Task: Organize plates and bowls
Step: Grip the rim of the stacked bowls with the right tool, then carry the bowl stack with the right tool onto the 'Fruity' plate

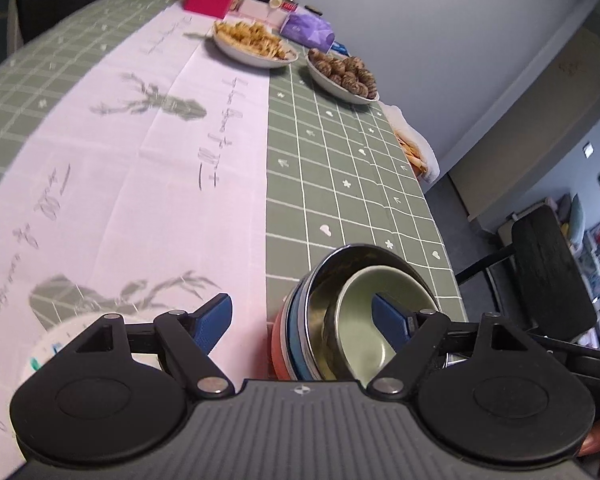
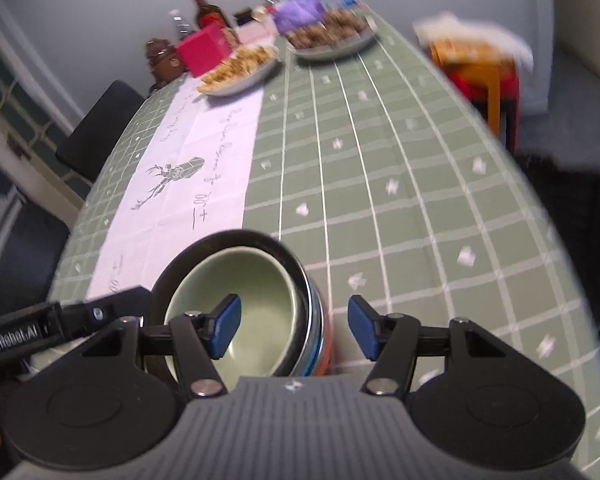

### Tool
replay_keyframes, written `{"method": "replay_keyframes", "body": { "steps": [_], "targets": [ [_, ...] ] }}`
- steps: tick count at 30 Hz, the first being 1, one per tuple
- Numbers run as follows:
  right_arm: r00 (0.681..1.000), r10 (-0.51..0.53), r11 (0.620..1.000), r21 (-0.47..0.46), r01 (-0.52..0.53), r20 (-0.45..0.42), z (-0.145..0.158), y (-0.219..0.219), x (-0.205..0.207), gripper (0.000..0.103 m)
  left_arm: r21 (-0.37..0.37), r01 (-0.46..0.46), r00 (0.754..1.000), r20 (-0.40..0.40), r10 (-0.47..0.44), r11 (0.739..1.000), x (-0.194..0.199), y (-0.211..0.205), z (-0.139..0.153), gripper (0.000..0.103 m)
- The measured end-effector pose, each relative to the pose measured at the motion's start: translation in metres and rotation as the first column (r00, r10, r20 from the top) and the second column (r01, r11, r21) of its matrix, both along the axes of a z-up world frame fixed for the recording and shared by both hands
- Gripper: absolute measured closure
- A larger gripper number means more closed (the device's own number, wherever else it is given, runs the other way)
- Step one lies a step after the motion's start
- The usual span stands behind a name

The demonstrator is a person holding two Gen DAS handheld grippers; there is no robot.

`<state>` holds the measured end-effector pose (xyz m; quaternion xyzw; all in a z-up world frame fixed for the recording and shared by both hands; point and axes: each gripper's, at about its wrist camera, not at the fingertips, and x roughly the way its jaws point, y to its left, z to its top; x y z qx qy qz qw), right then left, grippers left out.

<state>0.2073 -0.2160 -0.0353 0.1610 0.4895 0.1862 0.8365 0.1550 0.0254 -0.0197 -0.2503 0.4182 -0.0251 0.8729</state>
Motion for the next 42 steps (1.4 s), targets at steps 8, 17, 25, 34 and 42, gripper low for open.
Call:
{"method": "replay_keyframes", "body": {
  "steps": [8,17,25,34,42],
  "targets": [
    [0.975,-0.082,0.981,0.158,0.116,-0.206,-0.035,-0.01,0.008,0.043,-0.164,-0.067,0.997,-0.06,0.057,0.984,0.0,0.009,-0.03,0.01],
    [0.956,-0.107,0.971,0.176,0.159,-0.272,-0.05,-0.011,0.013,0.043,-0.219,-0.092,0.992,-0.108,0.07,0.971,0.002,0.005,-0.048,0.01],
    [0.954,-0.113,0.973,0.164,0.163,-0.278,-0.055,-0.012,0.013,0.043,-0.229,-0.084,0.991,-0.12,0.057,0.97,0.006,-0.001,-0.052,0.01],
    [0.953,-0.103,0.971,0.178,0.158,-0.287,-0.059,-0.01,0.014,0.053,-0.233,-0.091,0.988,-0.146,0.058,0.968,0.01,-0.005,-0.058,0.019],
    [0.957,-0.091,0.974,0.176,0.143,-0.276,-0.058,-0.009,0.014,0.057,-0.192,-0.069,0.986,-0.163,0.038,0.979,0.016,-0.012,-0.053,0.04]
  ]
}}
